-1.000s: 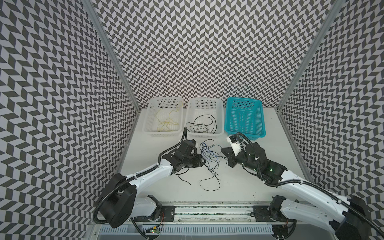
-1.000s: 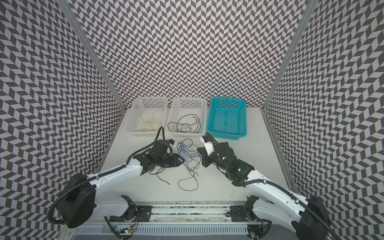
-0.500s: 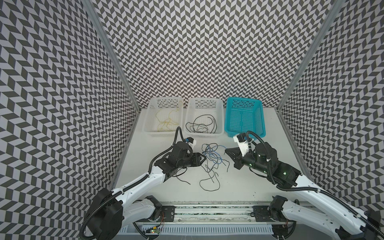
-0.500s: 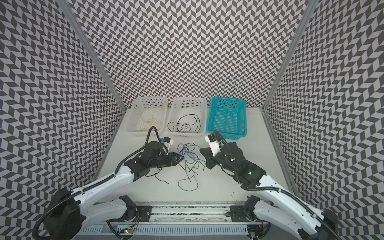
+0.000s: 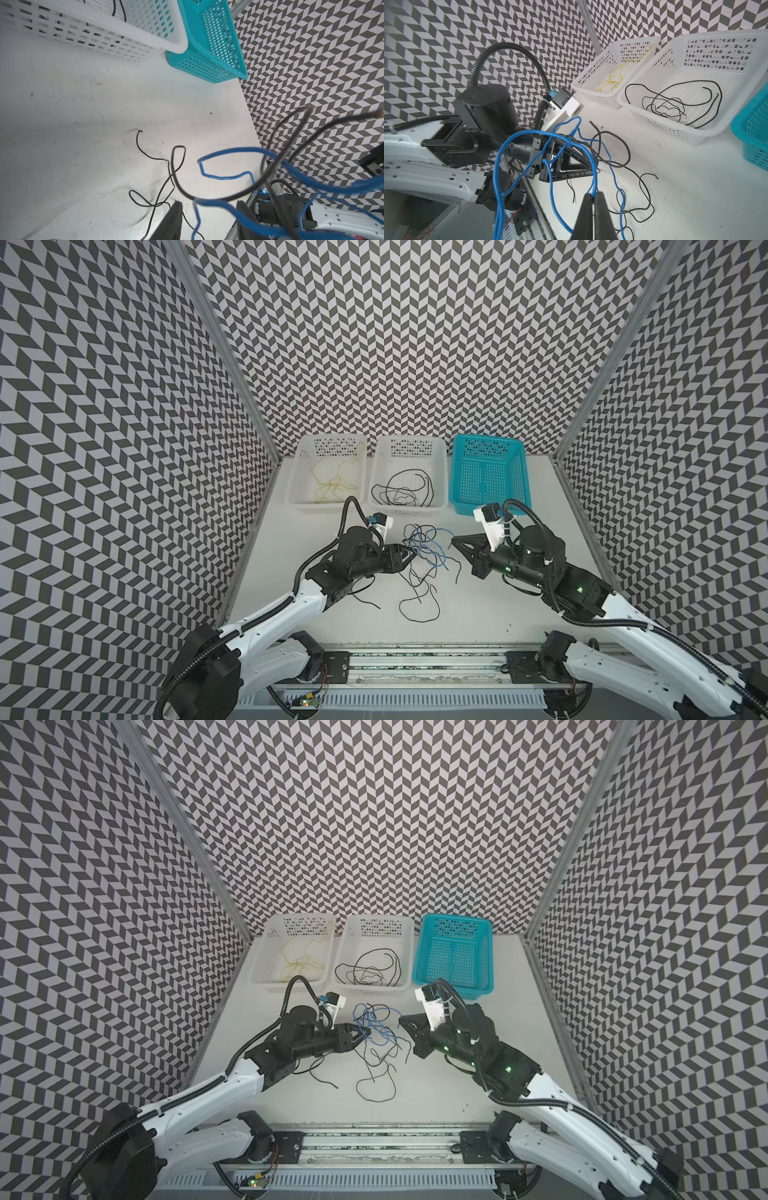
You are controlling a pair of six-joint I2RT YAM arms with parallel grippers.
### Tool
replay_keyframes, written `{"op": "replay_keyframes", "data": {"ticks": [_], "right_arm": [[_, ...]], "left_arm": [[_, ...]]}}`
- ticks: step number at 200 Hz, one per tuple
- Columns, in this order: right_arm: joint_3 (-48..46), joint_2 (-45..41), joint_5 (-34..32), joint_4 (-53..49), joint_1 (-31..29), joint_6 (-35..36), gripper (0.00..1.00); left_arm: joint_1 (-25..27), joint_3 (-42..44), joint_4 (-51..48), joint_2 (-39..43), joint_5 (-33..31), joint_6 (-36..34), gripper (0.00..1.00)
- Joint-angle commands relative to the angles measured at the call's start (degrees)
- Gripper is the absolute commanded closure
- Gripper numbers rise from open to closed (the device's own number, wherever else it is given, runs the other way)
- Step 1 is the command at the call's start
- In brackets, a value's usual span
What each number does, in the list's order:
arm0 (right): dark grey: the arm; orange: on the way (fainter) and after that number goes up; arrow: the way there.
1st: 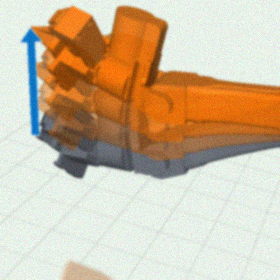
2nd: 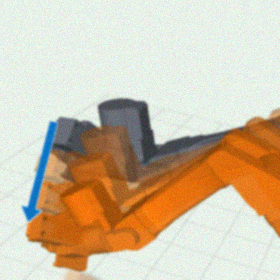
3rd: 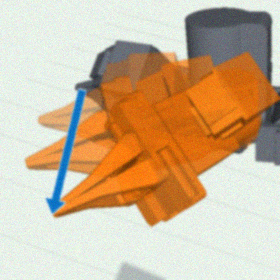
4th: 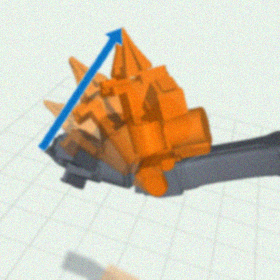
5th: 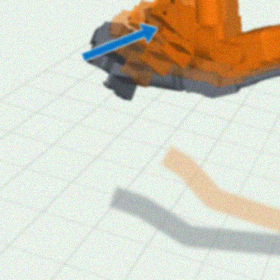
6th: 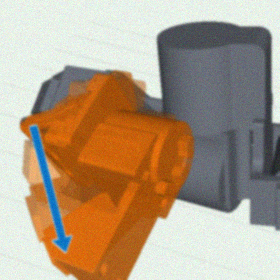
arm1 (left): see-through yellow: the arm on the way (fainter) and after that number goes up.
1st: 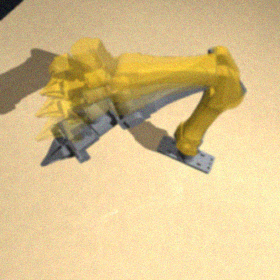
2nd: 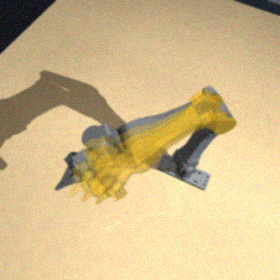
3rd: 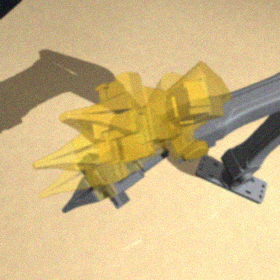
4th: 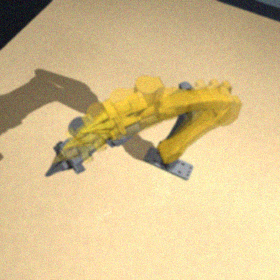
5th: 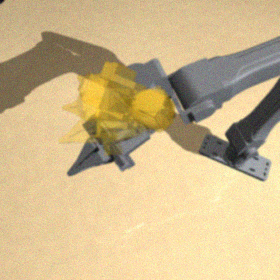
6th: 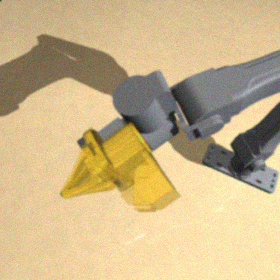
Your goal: Untangle the cables
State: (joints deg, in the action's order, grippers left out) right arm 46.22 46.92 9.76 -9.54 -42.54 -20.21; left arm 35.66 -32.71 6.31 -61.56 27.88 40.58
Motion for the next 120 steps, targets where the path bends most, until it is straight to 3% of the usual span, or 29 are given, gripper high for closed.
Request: {"op": "replay_keyframes", "data": {"ticks": [1, 25, 94, 120], "right_arm": [[2.69, -1.78, 1.35, 1.98, -0.11, -1.33, 1.0], [3.39, -3.0, 1.74, 2.3, -0.17, -2.09, 1.0], [4.12, -4.63, 1.52, 4.47, -0.16, -4.23, 1.0], [5.1, -5.32, 1.49, 5.26, -0.17, -5.02, 1.0]], "left_arm": [[0.29, 0.29, 0.83, -0.01, -0.14, -0.53, 0.59], [0.29, 0.1, 0.5, -0.03, -0.37, -0.75, 0.64], [0.72, 0.06, 4.58, -2.37, 1.73, 0.81, 0.67], [1.24, 0.23, 6.16, -3.54, 2.18, 1.34, 0.8]]}}
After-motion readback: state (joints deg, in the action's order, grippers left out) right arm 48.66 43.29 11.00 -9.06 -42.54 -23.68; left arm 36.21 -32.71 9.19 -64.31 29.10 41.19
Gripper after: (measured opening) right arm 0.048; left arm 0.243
